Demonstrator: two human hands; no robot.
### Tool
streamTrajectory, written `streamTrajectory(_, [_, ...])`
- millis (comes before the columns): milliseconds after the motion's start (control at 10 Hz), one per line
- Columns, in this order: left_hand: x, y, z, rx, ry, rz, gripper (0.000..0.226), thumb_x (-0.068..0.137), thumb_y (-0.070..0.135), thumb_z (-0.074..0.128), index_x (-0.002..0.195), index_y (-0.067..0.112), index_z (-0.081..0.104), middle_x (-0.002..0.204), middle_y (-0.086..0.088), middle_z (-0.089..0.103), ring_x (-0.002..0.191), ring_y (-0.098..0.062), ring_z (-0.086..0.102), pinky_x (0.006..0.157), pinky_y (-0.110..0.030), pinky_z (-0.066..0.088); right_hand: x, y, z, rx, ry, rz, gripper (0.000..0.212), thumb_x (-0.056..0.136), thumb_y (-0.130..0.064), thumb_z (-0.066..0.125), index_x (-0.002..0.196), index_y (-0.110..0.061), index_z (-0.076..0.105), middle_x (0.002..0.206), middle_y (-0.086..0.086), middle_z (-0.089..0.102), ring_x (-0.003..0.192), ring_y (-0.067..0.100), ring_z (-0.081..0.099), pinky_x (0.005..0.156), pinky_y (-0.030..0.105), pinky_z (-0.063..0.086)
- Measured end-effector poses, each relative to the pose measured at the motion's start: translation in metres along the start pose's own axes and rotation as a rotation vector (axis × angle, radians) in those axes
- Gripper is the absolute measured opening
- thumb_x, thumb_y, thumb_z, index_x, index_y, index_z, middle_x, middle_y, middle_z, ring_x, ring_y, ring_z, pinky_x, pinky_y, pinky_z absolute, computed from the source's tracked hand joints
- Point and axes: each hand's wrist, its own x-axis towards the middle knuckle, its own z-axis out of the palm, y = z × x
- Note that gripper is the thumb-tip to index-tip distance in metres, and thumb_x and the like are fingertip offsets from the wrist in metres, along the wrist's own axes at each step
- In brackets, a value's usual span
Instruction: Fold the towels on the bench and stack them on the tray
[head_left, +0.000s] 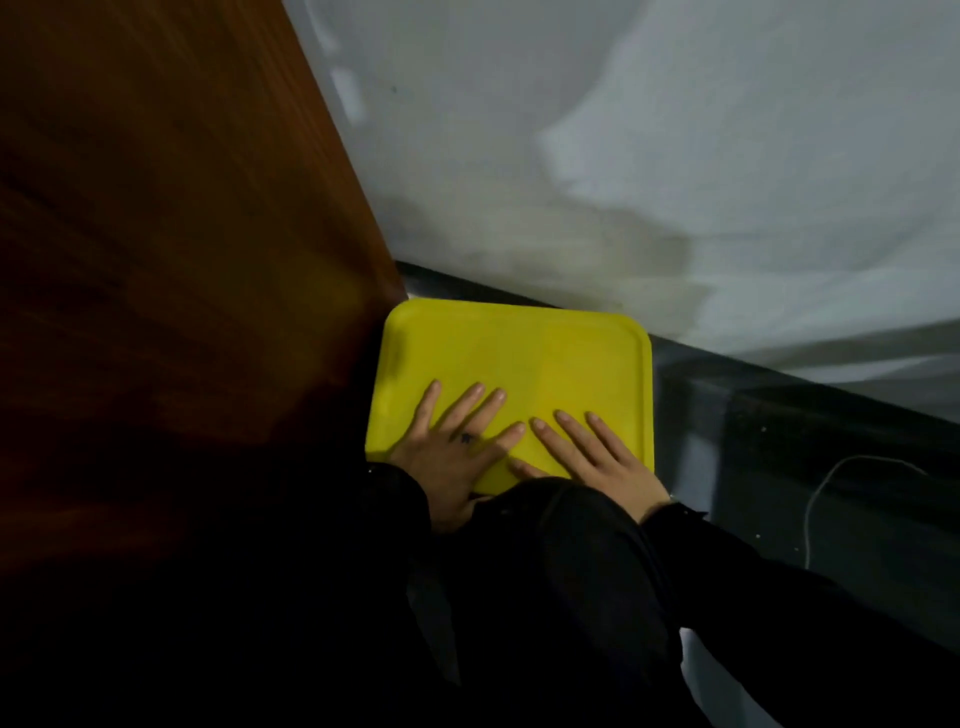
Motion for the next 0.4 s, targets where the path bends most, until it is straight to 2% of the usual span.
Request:
streamTrajectory(100, [0.008,-0.003,-0.013,-0.085,-0.139,-0.034,0.085,0.086,0.054,0.069,0.156,0.036,0.024,0.167,-0.003,0.018,0.154,-0.026,0.017,0.116,-0.069,0.022,-0.002,0.006,-0.001,0.001,-0.023,-0.016,0.049,0.105,-0.043,0.048,0.152,-0.032,0.048,0.160,0.006,0.043,0.143,0.032,0.047,0.117,0.051,0.036])
streamTrajectory(200, [0.020,-0.005,-0.047,-0.233,-0.377,-0.059,0.065,0.100,0.053,0.043,0.158,0.039,0.016,0.171,0.005,0.002,0.156,-0.019,0.001,0.124,-0.058,0.003,0.012,0.003,-0.020,0.178,-0.117,0.083,0.047,0.100,-0.044,0.051,0.142,-0.026,0.060,0.151,0.004,0.055,0.132,0.031,0.058,0.107,0.047,0.048])
streamTrajectory(300, [0.040,-0.018,-0.105,-0.674,-0.511,-0.277,0.064,0.094,0.047,0.031,0.141,0.012,0.056,0.153,-0.016,0.045,0.141,-0.033,0.042,0.114,-0.048,0.033,0.046,0.018,-0.070,0.454,-0.309,0.234,0.038,0.097,-0.037,0.049,0.121,-0.020,0.072,0.121,0.010,0.071,0.101,0.037,0.069,0.081,0.043,0.059])
streamTrajectory(400, [0.046,-0.018,-0.160,-0.961,-0.281,-0.629,0.041,0.105,0.033,0.035,0.115,0.008,0.067,0.119,-0.015,0.069,0.108,-0.035,0.064,0.092,-0.044,0.051,0.086,0.035,-0.139,0.594,-0.480,0.523,0.029,0.101,-0.038,0.049,0.115,-0.026,0.072,0.114,0.007,0.074,0.103,0.036,0.068,0.083,0.042,0.056])
